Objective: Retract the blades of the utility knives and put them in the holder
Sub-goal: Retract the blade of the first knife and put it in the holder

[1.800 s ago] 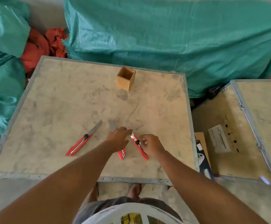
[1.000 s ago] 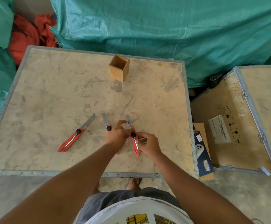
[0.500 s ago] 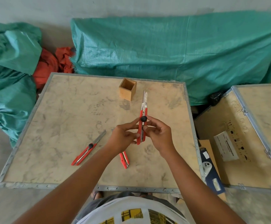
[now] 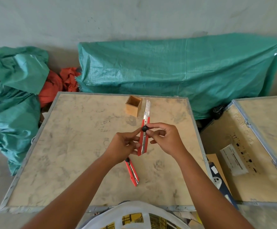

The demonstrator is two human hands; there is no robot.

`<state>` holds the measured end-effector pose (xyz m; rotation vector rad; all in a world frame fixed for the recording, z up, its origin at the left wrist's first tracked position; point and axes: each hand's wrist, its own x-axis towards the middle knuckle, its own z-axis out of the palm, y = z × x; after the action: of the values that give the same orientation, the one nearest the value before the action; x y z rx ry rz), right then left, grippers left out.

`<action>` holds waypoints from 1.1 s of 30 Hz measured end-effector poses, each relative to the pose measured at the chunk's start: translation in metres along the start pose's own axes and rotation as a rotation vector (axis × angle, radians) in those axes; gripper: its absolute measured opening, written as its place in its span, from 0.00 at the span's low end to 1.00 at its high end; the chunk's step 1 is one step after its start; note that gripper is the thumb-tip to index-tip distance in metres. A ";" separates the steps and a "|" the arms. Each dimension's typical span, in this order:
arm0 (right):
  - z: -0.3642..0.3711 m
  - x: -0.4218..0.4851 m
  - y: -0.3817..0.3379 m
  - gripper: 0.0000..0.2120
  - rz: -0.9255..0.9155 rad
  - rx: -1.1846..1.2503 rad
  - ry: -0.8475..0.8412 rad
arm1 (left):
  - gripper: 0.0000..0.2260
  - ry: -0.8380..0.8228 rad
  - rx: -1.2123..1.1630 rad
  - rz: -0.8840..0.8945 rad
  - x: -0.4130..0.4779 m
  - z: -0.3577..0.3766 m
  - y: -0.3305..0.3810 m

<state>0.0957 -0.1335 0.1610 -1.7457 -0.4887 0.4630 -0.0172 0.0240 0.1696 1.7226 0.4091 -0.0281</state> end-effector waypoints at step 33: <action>-0.014 -0.006 -0.026 0.13 -0.178 -0.338 -0.106 | 0.21 0.002 -0.118 0.041 0.009 -0.009 0.020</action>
<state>0.0958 -0.1427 0.1895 -1.9837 -0.8291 0.3617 -0.0047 0.0319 0.1885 1.6139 0.3697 0.0271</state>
